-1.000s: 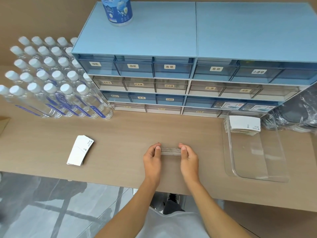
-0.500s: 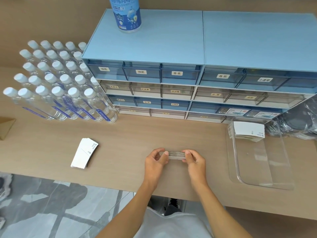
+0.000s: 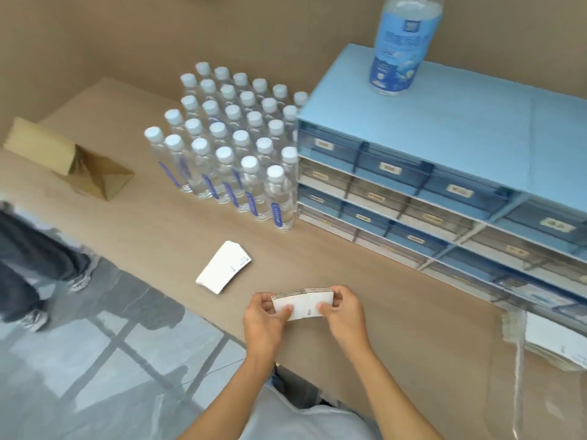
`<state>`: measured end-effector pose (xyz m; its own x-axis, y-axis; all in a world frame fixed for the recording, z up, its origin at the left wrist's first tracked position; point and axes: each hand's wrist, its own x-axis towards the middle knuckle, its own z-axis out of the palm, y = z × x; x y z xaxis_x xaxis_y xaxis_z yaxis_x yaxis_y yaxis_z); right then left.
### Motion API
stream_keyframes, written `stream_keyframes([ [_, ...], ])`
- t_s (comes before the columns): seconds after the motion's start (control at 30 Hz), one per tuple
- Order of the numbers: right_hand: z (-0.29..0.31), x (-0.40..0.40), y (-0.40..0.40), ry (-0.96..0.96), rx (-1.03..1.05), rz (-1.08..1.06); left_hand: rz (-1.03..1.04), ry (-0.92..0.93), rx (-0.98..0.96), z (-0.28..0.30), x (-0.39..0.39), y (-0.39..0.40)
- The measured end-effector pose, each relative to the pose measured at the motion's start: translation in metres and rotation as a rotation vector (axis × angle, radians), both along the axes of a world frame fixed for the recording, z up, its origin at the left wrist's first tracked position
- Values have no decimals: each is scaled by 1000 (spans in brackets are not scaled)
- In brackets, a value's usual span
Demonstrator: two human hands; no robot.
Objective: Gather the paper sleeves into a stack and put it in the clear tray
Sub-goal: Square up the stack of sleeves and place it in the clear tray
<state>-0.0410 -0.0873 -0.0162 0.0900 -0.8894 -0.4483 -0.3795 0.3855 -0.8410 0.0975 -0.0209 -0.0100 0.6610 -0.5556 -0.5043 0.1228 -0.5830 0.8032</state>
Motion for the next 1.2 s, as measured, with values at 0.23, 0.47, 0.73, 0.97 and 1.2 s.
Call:
stream_keyframes([
  [0.23,0,90,-14,127,5,335,318,52,95,-7,65,23],
  [0.47,8,180,-34,299,-68,591,498,115,141,-9,119,22],
  [0.73,7,235,-61,519,-146,756,496,118,192,-16,161,5],
  [0.97,1,247,-75,566,-94,781,441,85,275,-16,170,-7],
  [1.2,-3,249,-76,504,13,708,436,131,322,-9,176,-17],
])
